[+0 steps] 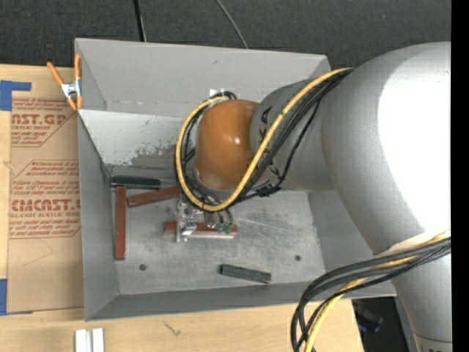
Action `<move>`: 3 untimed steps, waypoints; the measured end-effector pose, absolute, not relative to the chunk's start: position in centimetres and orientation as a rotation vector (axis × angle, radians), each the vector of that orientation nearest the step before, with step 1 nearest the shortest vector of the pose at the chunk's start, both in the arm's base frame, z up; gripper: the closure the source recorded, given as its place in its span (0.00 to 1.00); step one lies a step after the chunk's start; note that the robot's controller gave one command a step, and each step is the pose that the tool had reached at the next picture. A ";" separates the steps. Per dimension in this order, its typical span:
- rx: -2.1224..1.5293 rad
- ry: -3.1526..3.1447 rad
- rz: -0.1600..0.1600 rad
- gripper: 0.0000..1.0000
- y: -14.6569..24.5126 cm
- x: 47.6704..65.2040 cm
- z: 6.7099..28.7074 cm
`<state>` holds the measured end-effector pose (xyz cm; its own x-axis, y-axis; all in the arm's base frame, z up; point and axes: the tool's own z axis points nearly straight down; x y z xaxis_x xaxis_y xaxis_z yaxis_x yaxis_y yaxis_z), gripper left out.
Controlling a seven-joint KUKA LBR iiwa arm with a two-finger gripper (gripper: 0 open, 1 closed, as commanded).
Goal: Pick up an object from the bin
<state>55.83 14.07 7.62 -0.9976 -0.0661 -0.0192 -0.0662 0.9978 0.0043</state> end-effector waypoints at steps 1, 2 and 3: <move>-0.103 3.121 0.008 1.00 14.1 55.8 7.6; -0.190 3.134 0.002 1.00 14.5 57.0 20.3; -0.189 3.134 0.002 0.00 14.5 57.0 20.3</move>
Offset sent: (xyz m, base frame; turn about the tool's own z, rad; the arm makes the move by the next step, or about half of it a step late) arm 0.0119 0.0035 0.1277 -0.0538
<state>57.04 14.52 20.35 -0.9927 -0.1205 -0.0019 -0.1205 0.9927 0.0013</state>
